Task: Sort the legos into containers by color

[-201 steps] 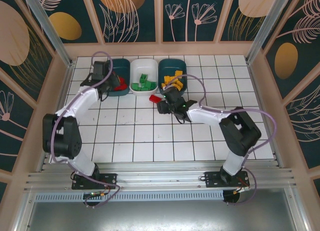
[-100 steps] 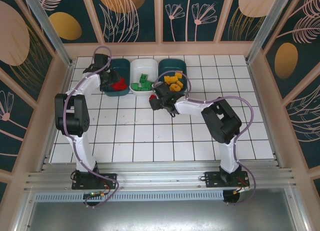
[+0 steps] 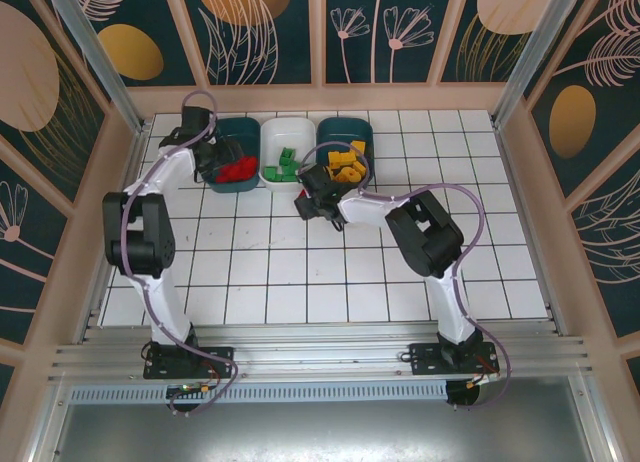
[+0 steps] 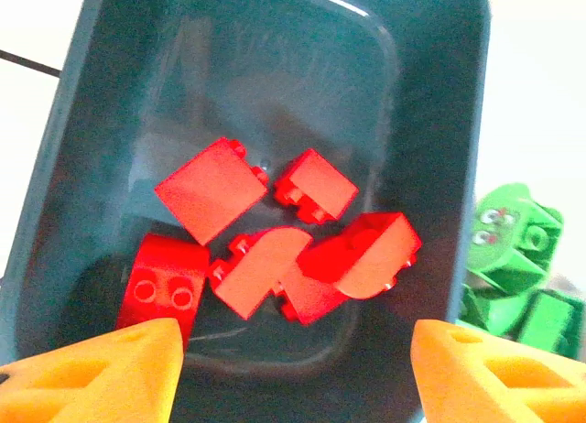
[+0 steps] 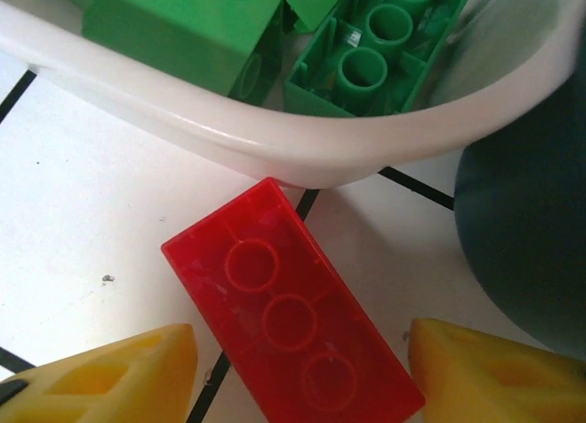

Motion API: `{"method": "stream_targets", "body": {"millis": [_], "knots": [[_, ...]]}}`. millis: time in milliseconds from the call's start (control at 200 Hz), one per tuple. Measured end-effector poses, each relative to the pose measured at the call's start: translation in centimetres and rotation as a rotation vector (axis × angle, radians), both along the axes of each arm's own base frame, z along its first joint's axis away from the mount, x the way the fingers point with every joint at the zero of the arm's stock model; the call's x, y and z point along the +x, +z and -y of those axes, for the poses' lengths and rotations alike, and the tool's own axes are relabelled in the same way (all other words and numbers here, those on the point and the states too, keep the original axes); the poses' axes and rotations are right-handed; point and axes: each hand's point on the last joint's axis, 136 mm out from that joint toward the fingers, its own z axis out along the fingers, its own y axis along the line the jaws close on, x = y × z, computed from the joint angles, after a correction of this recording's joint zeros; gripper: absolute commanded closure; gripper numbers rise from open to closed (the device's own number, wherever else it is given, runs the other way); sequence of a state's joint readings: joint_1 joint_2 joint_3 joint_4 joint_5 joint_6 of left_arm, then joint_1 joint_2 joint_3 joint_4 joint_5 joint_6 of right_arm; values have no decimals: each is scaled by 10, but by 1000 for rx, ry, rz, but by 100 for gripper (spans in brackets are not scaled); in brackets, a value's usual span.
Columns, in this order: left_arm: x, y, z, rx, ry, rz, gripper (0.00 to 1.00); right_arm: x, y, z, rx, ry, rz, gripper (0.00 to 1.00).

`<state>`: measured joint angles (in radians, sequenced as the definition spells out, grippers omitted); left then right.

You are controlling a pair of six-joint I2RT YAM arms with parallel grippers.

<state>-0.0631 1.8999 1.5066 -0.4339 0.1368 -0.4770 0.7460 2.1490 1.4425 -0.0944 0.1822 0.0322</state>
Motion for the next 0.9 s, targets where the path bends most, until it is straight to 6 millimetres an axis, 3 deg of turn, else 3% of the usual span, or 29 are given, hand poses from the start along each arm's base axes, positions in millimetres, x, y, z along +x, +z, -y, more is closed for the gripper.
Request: {"method": "stream_targets", "body": {"millis": [175,270,385,601,751,896], "knots": [[-48,54,10,-93,-19,147,34,-4,-3,-3,18,2,-19,50],[-65,71,16,-146,-36,211,33,-13,-8,-3,28,5,-40,51],[-88,64,21,-194,-46,217,33,-26,2,-4,57,12,-54,43],[-134,46,23,-237,-43,199,31,-21,21,-8,105,-8,-31,37],[-151,49,22,-242,-43,228,31,-9,30,-16,123,-24,-9,36],[-162,44,22,-250,-36,228,30,0,21,-21,118,-39,-10,41]]}}
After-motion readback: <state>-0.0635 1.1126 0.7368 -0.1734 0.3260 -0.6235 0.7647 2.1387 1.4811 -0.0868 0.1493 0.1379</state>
